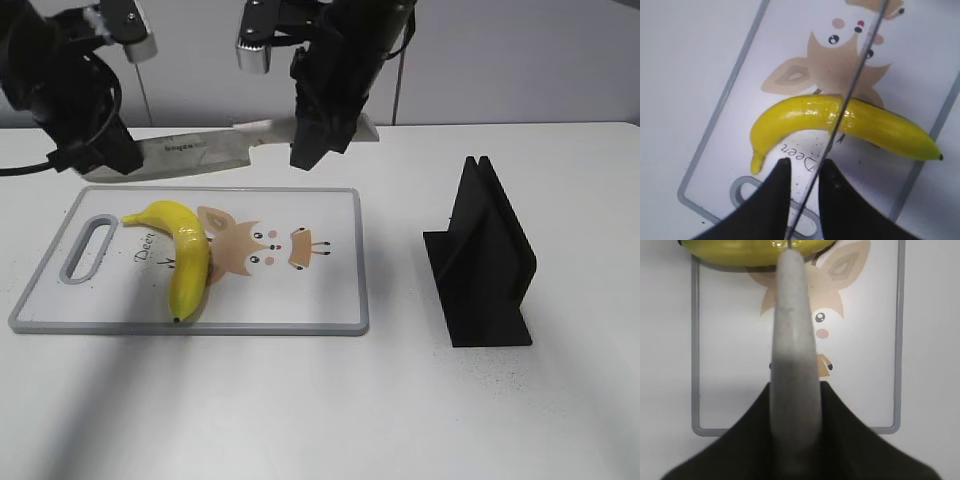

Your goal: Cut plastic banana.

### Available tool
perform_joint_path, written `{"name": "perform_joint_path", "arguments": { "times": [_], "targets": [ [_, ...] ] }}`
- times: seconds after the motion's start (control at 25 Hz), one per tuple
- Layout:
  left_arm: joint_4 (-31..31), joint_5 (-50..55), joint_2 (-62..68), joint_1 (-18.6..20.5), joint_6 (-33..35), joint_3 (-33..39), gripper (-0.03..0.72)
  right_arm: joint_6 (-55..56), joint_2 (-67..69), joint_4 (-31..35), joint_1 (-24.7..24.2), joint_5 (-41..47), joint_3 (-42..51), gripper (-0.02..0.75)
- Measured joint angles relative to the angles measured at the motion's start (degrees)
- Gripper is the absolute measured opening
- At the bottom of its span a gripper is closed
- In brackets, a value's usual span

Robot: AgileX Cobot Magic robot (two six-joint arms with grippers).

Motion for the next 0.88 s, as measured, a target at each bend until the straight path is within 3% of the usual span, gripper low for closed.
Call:
{"name": "perform_joint_path", "arguments": {
  "times": [0.12,0.24,0.32,0.64,0.88],
  "targets": [
    [-1.01,-2.11,-1.87,0.07,-1.06,0.00,0.317,1.52,-0.69,0.81,0.00,0.15,0.00,0.186],
    [-1.58,-3.73,-4.10,0.07,-1.18,0.05,0.567,2.81,-0.72,0.85,0.00,-0.43,0.00,0.183],
    [-1.79,-4.91,-5.61,0.07,-1.22,0.05,0.654,3.00,-0.90,0.73,-0.05,-0.43,0.00,0.183],
    [-1.82,-7.00,-12.14,0.20,-3.39,0.11,0.682,5.32,-3.88,0.55,-0.05,-0.56,0.24,0.183],
    [0.38,-3.94,-18.41,1.16,-14.30,0.16,0.665,6.50,-10.21,-0.94,-0.05,-0.61,6.05,0.183]
  ]
}}
